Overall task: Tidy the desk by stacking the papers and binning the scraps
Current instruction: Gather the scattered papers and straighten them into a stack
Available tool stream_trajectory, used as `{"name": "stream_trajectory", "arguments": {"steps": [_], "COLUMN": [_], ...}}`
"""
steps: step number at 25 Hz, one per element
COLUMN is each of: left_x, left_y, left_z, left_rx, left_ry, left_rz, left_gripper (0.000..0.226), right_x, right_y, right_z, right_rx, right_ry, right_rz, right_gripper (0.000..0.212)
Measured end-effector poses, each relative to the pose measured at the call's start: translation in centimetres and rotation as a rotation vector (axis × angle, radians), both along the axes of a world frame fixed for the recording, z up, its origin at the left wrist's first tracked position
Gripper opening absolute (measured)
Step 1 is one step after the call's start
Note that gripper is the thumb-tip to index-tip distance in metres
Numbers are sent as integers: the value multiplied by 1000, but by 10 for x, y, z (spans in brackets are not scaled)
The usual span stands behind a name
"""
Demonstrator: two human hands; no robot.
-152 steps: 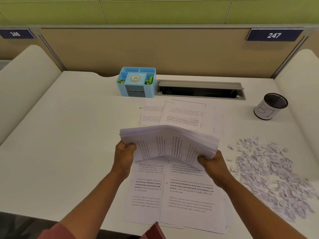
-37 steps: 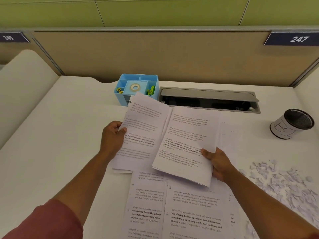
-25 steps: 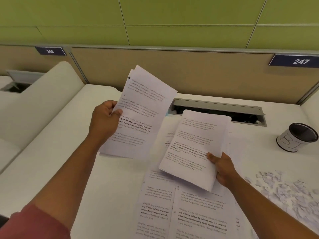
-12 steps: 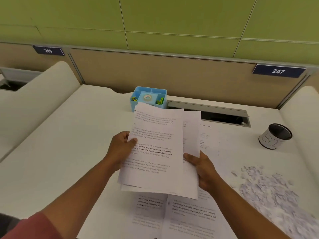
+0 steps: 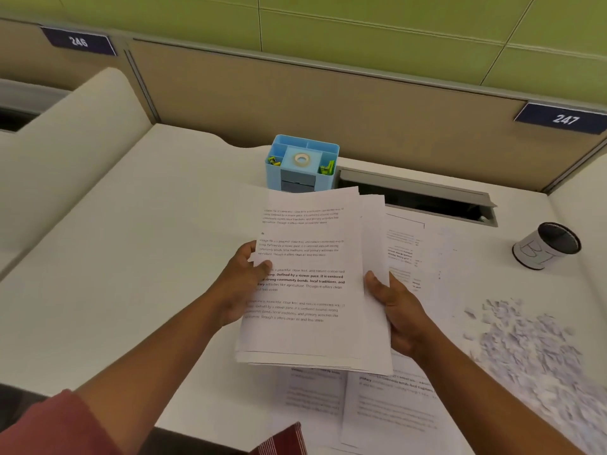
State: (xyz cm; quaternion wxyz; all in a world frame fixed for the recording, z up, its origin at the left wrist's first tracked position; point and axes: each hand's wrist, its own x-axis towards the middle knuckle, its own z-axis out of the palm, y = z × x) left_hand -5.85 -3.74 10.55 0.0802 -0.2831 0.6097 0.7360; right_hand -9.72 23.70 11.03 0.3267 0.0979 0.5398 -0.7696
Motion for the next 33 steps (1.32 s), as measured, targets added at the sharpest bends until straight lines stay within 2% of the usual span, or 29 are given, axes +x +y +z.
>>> {"name": "stream_trajectory", "arguments": {"steps": [8,13,18,22,24,26,29,31,32,33], "left_x": [3,-1,7,14,12,9,3,-1,-3,-3], "left_y": [-33,-43,-49,-50,-46,-37,-26,-18,-14,-8], "left_z": [-17,-25,-29,-35,-36,-37,-38,-39,-39,-38], "left_rx": [215,194,504,541,499,465,419,367,340,318], "left_ry": [-35,-47,-77,-40,9,54,116,167,181,190], "left_rz": [-138,-178,-242,-383,-353,-255,-82,-2,31,60], "left_gripper": [45,34,40,52,50,49,46,45,44,43], "right_x": [15,15,7,-1,-1,3,17,33,41,47], "right_y": [-47,-49,-46,-45,-43,-37,-33,-44,-54,-63], "right_z": [1,-1,10,23,25,22,8,0,-3,-7], "right_rx": [56,130,178,196,130,-74,-382,-435,-422,-367], "right_ry": [65,130,113,135,116,38,-123,-166,-167,-155], "right_rz": [39,140,60,112,106,89,-94,-165,-176,-199], "right_gripper": [39,49,43,41,43,49,77,91,86,72]}}
